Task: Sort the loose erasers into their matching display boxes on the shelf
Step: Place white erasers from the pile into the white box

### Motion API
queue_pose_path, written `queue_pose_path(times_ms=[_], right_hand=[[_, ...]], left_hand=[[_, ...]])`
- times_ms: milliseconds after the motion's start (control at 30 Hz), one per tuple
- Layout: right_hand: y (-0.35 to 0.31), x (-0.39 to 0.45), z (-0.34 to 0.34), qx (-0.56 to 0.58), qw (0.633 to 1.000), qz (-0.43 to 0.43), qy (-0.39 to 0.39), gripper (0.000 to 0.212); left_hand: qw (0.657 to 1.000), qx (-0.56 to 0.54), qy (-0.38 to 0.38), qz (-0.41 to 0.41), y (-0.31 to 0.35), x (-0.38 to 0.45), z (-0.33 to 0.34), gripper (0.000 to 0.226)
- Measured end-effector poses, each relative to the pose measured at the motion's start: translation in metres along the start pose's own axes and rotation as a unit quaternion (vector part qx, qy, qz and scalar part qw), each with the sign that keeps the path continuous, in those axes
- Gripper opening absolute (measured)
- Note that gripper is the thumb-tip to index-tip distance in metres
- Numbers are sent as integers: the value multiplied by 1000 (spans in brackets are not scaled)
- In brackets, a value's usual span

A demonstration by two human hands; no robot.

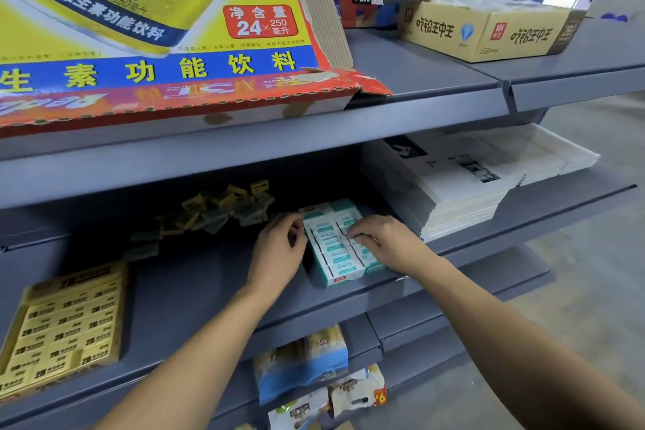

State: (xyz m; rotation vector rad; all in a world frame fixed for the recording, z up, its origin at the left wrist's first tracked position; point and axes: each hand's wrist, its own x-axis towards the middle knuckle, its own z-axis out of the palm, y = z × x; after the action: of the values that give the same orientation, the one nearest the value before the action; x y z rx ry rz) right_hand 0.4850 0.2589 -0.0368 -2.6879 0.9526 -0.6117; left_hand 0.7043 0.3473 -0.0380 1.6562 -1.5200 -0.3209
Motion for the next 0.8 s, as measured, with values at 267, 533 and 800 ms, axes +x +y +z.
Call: queue_pose_path(times_ms=[267, 533, 800], right_hand=[[-14, 9, 2, 8, 1000, 20, 17, 23], [-78, 69, 54, 43, 997, 38, 50, 28], [-103, 116, 99, -58, 997, 42, -2, 41]], left_hand=[[1000, 0, -5, -8, -2, -4, -2, 21], [995, 62, 33, -68, -44, -17, -49, 27], [990, 83, 41, -106, -66, -19, -80, 30]])
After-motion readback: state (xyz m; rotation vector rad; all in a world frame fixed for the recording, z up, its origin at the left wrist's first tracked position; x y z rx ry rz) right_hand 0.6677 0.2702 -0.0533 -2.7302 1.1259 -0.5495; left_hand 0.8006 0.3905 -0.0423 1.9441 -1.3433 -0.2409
